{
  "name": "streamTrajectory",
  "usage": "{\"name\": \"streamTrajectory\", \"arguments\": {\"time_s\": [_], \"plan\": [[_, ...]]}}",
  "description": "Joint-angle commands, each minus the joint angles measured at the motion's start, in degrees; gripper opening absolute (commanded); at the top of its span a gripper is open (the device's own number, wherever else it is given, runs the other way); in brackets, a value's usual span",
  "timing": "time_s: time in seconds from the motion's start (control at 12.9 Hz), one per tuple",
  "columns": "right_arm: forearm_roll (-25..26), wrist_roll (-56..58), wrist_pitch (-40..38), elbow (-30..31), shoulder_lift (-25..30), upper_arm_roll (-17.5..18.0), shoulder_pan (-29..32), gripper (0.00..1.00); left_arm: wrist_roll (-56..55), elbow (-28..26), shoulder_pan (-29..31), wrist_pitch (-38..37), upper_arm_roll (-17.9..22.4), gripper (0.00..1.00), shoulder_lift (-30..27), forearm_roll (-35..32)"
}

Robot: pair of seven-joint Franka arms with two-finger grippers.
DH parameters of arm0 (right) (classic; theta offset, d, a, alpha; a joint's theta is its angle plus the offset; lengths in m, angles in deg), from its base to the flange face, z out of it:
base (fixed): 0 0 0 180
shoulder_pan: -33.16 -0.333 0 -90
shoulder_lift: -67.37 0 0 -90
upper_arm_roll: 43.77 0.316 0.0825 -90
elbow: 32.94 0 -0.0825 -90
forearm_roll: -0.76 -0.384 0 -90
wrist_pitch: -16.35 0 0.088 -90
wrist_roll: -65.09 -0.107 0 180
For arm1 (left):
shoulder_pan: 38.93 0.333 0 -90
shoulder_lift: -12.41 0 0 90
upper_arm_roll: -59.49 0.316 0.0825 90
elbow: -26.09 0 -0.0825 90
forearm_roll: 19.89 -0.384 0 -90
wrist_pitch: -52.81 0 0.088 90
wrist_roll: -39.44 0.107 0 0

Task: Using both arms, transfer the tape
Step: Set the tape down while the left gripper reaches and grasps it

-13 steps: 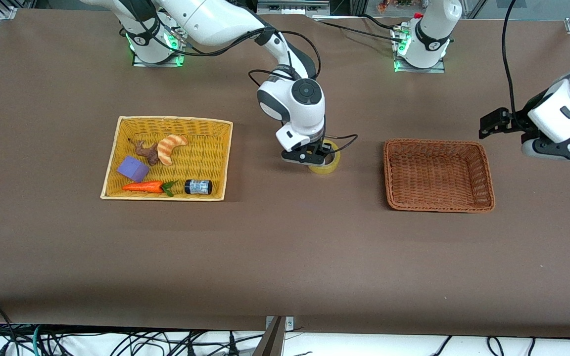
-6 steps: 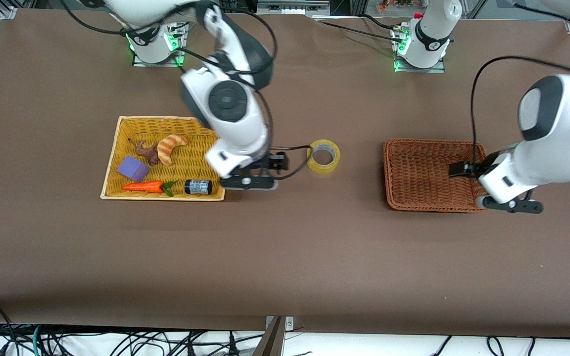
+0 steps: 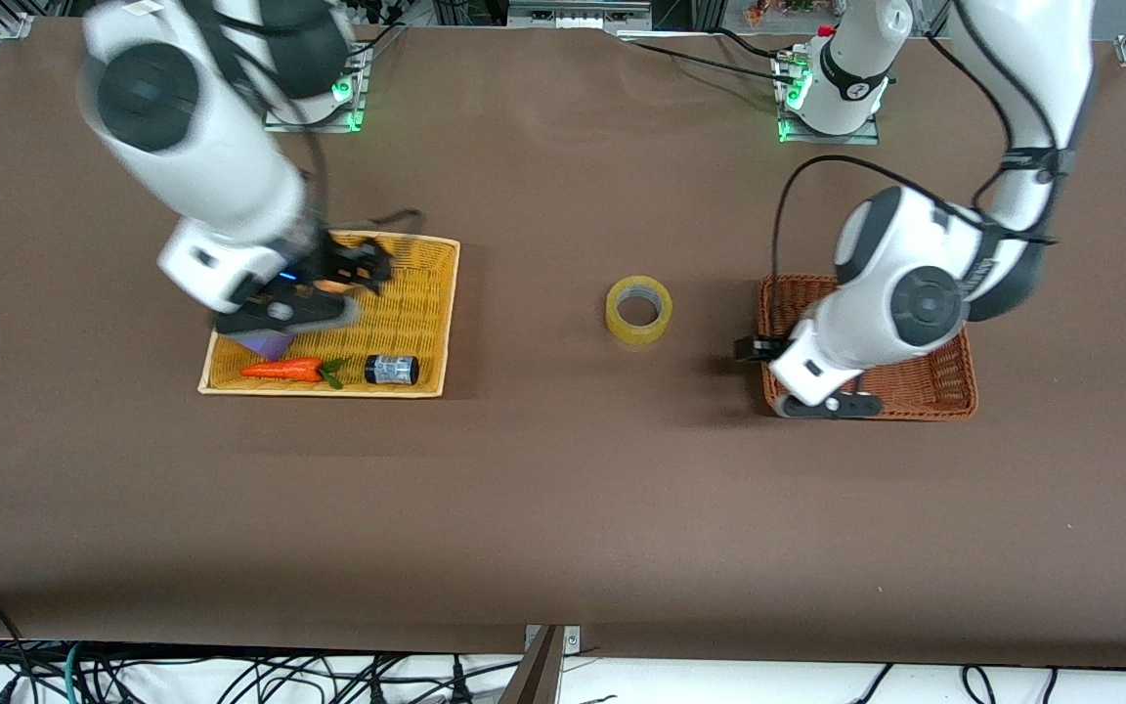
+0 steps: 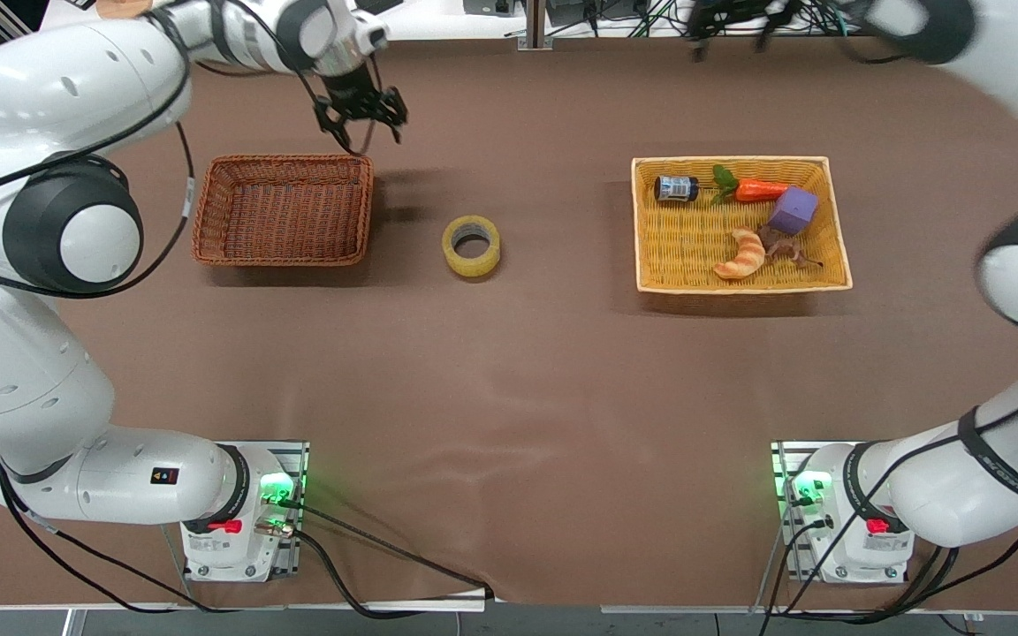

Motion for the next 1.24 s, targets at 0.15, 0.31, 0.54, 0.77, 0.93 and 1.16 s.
{"name": "streamTrajectory", "arguments": {"time_s": [0.15,0.31,0.54,0.77,0.93,1.16], "plan": [[-0.9,6.6,-4.2,8.3,11.1,1.0,10.8,1.0,-12.2,-11.8,0.6,11.1,-7.6,1.0,-1.6,-2.7],[-0.2,10.2,-4.2,8.1,11.4,1.2,12.3,1.0,-18.0,-15.6,0.5,16.1,-9.9,1.0,-1.3,-7.7],[-0.3,10.2,-4.2,7.8,11.4,1.1,12.2,1.0,-22.0,-20.3,-0.6,23.0,-10.2,1.0,-0.3,-10.8],[-0.9,10.1,-3.3,7.8,10.5,0.8,12.5,1.0,-28.3,-22.4,-2.3,27.1,-10.2,1.0,1.6,-15.5],[-0.9,10.0,-3.0,7.8,10.3,0.8,12.5,1.0,-33.5,-22.3,-2.7,27.8,-10.2,1.0,3.2,-20.8],[-0.4,10.3,-3.1,7.5,9.7,0.7,12.6,1.0,-37.1,-22.3,-3.4,29.3,-10.2,0.94,5.2,-24.6]]}}
